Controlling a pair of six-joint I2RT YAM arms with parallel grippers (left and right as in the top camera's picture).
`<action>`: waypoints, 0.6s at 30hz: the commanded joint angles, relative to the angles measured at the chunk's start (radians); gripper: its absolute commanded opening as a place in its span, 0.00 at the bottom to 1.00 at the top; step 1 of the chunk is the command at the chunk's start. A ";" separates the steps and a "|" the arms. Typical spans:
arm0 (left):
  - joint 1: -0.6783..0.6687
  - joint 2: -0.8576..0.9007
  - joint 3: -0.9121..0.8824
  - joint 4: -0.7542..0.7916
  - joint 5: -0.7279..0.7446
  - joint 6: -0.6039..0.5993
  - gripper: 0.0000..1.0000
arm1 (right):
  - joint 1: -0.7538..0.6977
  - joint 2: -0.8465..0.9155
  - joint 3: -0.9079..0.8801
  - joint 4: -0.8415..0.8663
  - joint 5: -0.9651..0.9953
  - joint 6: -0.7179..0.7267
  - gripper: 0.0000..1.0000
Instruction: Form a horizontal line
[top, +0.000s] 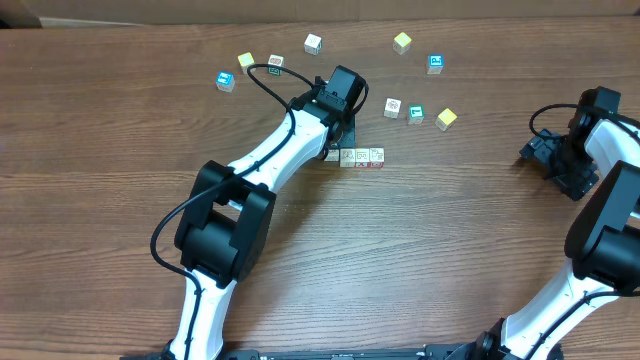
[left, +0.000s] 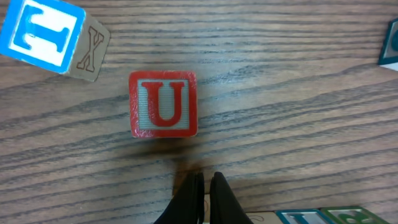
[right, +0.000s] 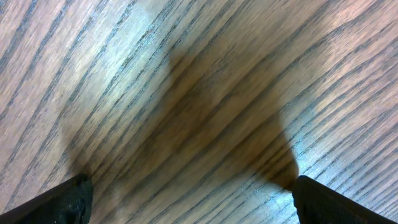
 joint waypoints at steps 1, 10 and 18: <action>0.003 0.016 0.019 -0.008 -0.009 -0.010 0.04 | -0.006 0.011 -0.009 0.000 0.026 0.000 1.00; 0.002 0.015 0.019 -0.031 -0.008 -0.010 0.04 | -0.006 0.011 -0.009 0.000 0.026 0.000 1.00; 0.002 0.015 0.019 -0.019 -0.009 -0.009 0.04 | -0.006 0.011 -0.009 0.000 0.026 0.001 1.00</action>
